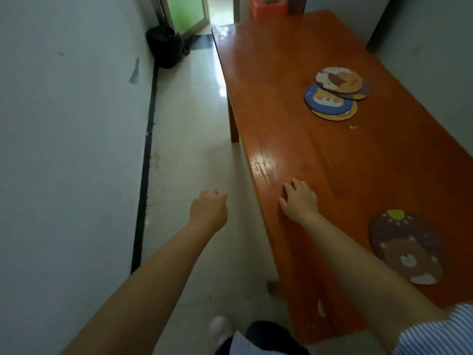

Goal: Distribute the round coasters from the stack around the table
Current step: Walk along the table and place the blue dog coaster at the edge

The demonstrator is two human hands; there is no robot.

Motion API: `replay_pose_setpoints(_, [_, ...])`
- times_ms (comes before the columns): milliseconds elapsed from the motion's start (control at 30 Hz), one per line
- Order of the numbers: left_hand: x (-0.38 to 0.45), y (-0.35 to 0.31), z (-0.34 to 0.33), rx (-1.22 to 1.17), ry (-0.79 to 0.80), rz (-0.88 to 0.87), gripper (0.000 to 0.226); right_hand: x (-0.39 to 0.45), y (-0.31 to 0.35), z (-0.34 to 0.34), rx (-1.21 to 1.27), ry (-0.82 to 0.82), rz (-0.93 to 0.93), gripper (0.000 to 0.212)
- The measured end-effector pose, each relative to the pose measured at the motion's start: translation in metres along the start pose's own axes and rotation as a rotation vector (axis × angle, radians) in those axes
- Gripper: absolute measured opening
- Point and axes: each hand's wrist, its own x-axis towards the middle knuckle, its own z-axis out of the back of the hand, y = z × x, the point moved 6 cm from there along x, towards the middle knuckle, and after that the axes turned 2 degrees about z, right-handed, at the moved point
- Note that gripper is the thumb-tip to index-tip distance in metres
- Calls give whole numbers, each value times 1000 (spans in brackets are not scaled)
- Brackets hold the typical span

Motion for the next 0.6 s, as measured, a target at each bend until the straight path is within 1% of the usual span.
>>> replay_pose_setpoints(67, [15, 7, -4, 11, 47, -36, 25, -1, -4, -4, -30, 0, -19, 57])
replay_pose_setpoints(133, [34, 6, -6, 19, 86, -74, 28, 0, -4, -2, -46, -19, -21, 54])
replay_pose_setpoints(267, [82, -10, -6, 26, 160, -168, 30, 20, -8, 16, -48, -43, -55, 37])
replay_pose_setpoints(367, [126, -26, 2, 13, 157, -262, 29, 56, -17, 39, 8, -20, -104, 33])
replay_pose_setpoints(500, [200, -49, 20, 44, 119, -368, 29, 123, -32, 78, 53, -89, -177, 32])
replay_pose_setpoints(600, [261, -59, 32, 76, 153, -376, 28, 174, -44, 104, 99, -126, -236, 30])
